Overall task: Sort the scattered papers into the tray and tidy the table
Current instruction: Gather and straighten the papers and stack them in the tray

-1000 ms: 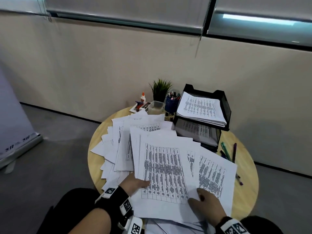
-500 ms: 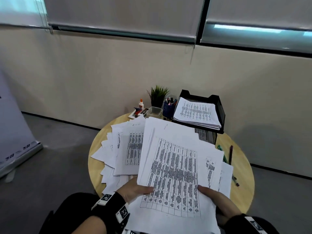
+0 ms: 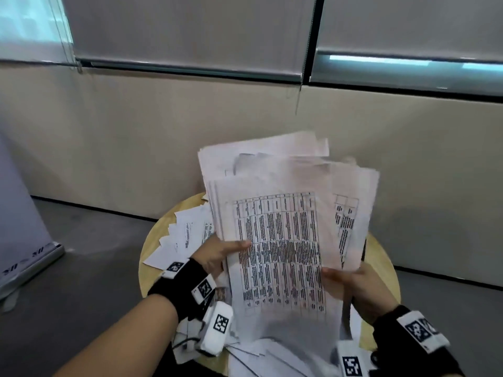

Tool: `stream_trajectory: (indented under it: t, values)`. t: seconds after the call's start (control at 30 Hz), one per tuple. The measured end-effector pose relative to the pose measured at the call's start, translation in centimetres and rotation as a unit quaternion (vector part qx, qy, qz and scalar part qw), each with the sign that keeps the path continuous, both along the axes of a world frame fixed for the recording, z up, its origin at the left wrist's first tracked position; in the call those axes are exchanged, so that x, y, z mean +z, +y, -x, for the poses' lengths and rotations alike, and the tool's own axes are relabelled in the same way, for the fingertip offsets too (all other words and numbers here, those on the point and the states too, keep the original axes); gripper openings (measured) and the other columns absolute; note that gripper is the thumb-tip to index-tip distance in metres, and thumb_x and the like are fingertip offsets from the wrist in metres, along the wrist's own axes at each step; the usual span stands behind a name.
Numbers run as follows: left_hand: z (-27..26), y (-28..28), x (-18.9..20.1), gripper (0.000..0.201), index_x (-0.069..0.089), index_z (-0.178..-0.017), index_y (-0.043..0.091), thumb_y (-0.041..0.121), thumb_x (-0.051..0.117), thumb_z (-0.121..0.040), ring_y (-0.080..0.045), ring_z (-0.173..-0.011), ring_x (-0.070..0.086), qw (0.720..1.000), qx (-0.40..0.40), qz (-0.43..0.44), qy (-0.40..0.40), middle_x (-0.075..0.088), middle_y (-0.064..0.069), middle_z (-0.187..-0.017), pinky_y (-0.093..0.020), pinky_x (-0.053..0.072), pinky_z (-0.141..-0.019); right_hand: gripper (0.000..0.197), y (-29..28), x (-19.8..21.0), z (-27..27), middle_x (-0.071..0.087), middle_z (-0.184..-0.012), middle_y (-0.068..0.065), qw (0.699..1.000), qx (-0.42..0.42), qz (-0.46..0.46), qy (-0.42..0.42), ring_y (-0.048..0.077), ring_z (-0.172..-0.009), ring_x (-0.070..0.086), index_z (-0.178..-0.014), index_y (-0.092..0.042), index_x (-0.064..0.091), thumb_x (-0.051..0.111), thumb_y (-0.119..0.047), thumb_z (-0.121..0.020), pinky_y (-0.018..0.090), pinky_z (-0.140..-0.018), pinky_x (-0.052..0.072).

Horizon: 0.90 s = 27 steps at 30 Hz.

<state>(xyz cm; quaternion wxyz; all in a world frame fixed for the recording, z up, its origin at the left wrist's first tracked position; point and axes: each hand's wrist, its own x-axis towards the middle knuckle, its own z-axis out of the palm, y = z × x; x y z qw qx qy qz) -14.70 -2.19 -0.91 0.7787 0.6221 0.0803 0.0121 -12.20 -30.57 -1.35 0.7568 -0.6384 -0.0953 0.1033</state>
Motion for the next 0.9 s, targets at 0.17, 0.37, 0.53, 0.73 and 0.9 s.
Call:
stream_trajectory:
  t: [0.17, 0.37, 0.53, 0.73, 0.9]
  values:
    - [-1.0, -2.1, 4.7, 0.020, 0.067, -0.090, 0.009, 0.000, 0.072, -0.073, -0.015, -0.094, 0.064, 0.994, 0.054, 0.025, -0.096, 0.071, 0.001, -0.095, -0.030, 0.045, -0.092, 0.023, 0.8, 3.0, -1.0, 0.076, -0.086, 0.004, 0.994, -0.057, 0.029, -0.088, 0.018, -0.079, 0.073, -0.092, -0.005, 0.070, 0.064, 0.013, -0.078, 0.028, -0.074, 0.058]
    - [-1.2, -2.7, 5.1, 0.048, 0.068, -0.099, 0.006, 0.013, 0.086, -0.055, -0.019, -0.094, 0.069, 0.989, 0.043, 0.005, -0.140, 0.075, -0.002, -0.090, -0.024, 0.055, -0.080, 0.024, 1.0, 4.3, -1.1, 0.076, -0.087, 0.001, 0.990, -0.075, -0.013, -0.117, 0.012, -0.083, 0.072, -0.093, -0.005, 0.071, 0.073, 0.006, -0.072, 0.023, -0.077, 0.057]
    - [-1.3, -3.3, 2.8, 0.064, 0.068, -0.096, 0.008, 0.035, 0.091, -0.044, -0.022, -0.100, 0.068, 0.994, 0.011, -0.045, -0.098, 0.075, -0.005, -0.094, -0.044, 0.046, -0.101, 0.070, 1.0, 2.0, -1.3, 0.074, -0.104, 0.006, 0.995, -0.050, -0.031, -0.084, 0.021, -0.098, 0.070, -0.105, -0.011, 0.070, 0.092, -0.033, -0.043, 0.037, -0.086, 0.052]
    - [-1.6, -4.3, 3.0, 0.063, 0.066, -0.098, 0.008, 0.029, 0.091, -0.044, -0.024, -0.101, 0.066, 0.993, 0.054, -0.036, -0.101, 0.074, -0.008, -0.094, -0.047, 0.043, -0.104, 0.048, 2.1, 2.4, -1.5, 0.074, -0.102, 0.004, 0.993, -0.056, -0.048, -0.095, 0.020, -0.098, 0.070, -0.095, -0.018, 0.074, 0.089, -0.027, -0.051, 0.038, -0.089, 0.051]
    - [-1.8, -4.1, 4.1, 0.054, 0.066, -0.098, 0.012, 0.023, 0.088, -0.051, -0.020, -0.100, 0.067, 0.992, 0.043, -0.034, -0.114, 0.074, -0.005, -0.095, -0.039, 0.047, -0.099, 0.044, 1.8, 3.5, -1.8, 0.074, -0.103, 0.004, 0.991, -0.066, -0.063, -0.102, 0.019, -0.099, 0.069, -0.093, -0.018, 0.076, 0.089, -0.027, -0.051, 0.035, -0.088, 0.050]
